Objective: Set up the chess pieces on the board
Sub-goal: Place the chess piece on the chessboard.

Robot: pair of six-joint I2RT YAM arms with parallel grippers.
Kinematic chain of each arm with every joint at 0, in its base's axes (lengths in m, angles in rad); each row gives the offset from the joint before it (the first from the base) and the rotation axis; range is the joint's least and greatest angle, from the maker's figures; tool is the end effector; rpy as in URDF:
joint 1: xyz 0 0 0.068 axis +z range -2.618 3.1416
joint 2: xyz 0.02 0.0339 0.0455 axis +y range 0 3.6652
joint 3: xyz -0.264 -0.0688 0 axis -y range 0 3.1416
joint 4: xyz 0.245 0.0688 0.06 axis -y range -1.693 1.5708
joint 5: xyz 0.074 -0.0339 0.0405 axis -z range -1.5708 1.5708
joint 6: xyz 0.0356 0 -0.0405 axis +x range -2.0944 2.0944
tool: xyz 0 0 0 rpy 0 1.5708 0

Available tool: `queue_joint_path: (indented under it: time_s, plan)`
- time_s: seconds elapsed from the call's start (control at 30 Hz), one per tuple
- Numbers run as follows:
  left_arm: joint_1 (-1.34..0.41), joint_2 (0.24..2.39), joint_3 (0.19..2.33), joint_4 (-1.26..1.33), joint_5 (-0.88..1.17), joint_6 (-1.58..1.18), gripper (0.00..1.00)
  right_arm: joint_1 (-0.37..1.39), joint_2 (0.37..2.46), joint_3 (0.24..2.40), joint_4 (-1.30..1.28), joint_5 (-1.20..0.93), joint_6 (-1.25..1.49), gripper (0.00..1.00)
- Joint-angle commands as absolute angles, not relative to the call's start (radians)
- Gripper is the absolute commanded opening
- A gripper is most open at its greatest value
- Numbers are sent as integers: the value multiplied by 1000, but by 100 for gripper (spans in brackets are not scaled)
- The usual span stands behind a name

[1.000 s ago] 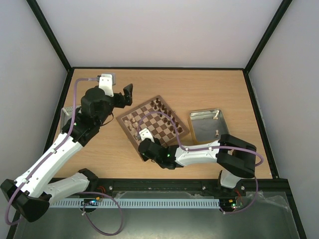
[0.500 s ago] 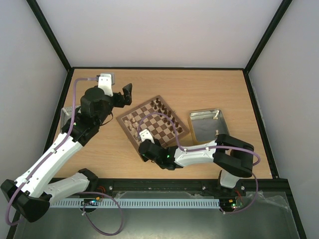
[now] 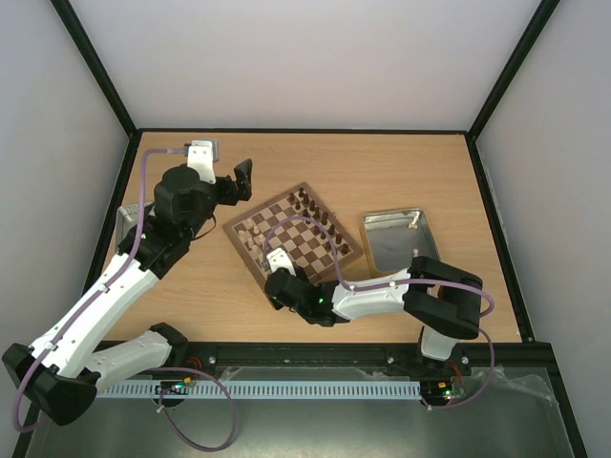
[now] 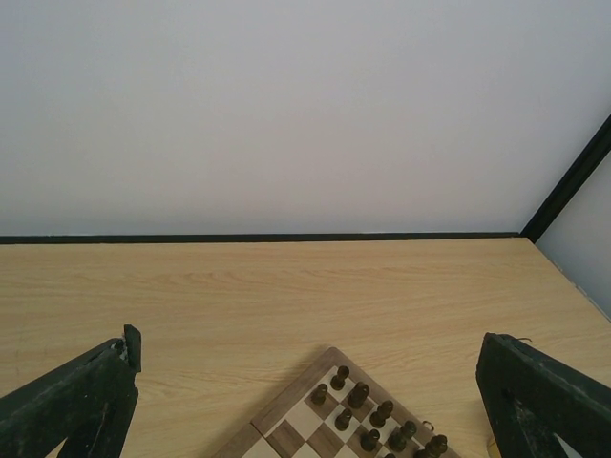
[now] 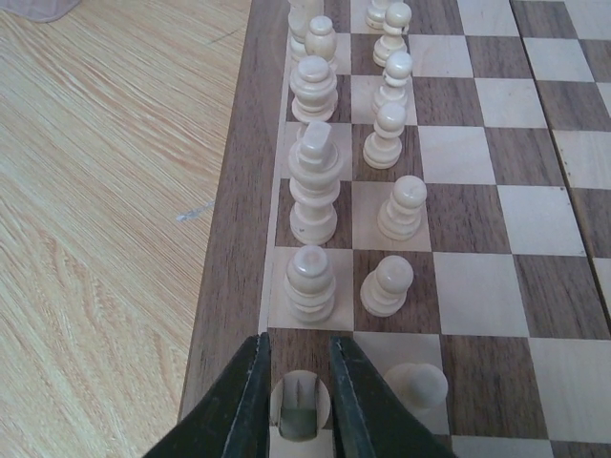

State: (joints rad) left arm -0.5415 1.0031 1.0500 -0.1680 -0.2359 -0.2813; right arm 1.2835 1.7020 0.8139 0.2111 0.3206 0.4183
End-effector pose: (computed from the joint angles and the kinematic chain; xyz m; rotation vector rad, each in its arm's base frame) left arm 0.1995 -0.1103 0.3944 0.0435 1.7053 -0.4166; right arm 0.1070 0.3226 0.1555 -0.7896 2.1282 0.5742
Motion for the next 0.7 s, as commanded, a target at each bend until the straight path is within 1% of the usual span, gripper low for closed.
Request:
queue_joint_path:
  time_s: [0.0, 0.2, 0.43, 0.57, 0.67]
  plan:
    - [-532, 1007, 1047, -163, -227, -291, 98, 1295, 1696, 803, 240, 350, 427, 19]
    - [-527, 1008, 1048, -164, -221, -294, 98, 1295, 1652, 801, 239, 348, 443, 22]
    - [-521, 1001, 1050, -167, -209, -306, 98, 1295, 1520, 808, 163, 371, 493, 28]
    - [-513, 988, 1053, -177, -220, -319, 99, 1282, 1434, 814, 108, 442, 529, 34]
    - [-508, 974, 1045, -189, -225, -325, 99, 1231, 1375, 824, 42, 462, 578, 37]
